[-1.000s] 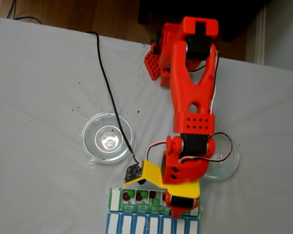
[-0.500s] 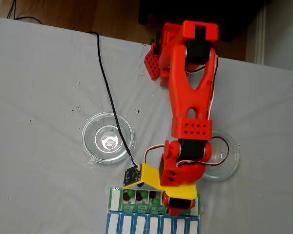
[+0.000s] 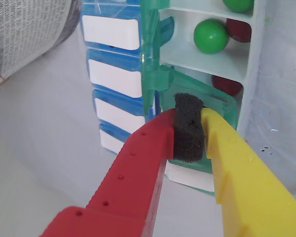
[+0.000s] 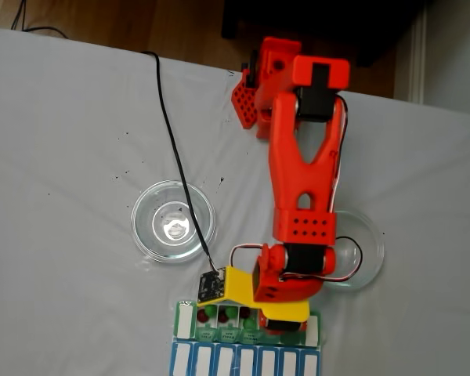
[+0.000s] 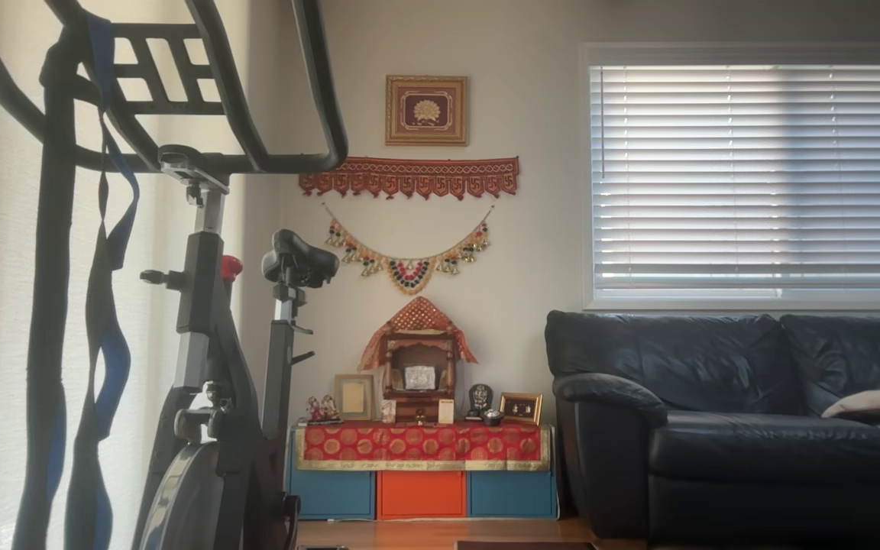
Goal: Sort medicines into box.
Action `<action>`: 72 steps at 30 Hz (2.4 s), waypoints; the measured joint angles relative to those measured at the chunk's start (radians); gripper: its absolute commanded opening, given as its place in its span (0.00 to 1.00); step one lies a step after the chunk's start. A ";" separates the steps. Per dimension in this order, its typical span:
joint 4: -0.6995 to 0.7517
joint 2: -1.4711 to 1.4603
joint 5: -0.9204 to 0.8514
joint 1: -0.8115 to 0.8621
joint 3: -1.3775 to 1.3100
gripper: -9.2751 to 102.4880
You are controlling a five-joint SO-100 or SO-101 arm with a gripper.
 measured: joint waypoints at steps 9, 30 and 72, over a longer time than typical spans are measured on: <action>0.097 -0.077 -0.009 -0.018 -0.075 0.09; -0.063 0.009 0.015 0.000 -0.021 0.09; 0.091 -0.103 -0.021 0.071 -0.147 0.09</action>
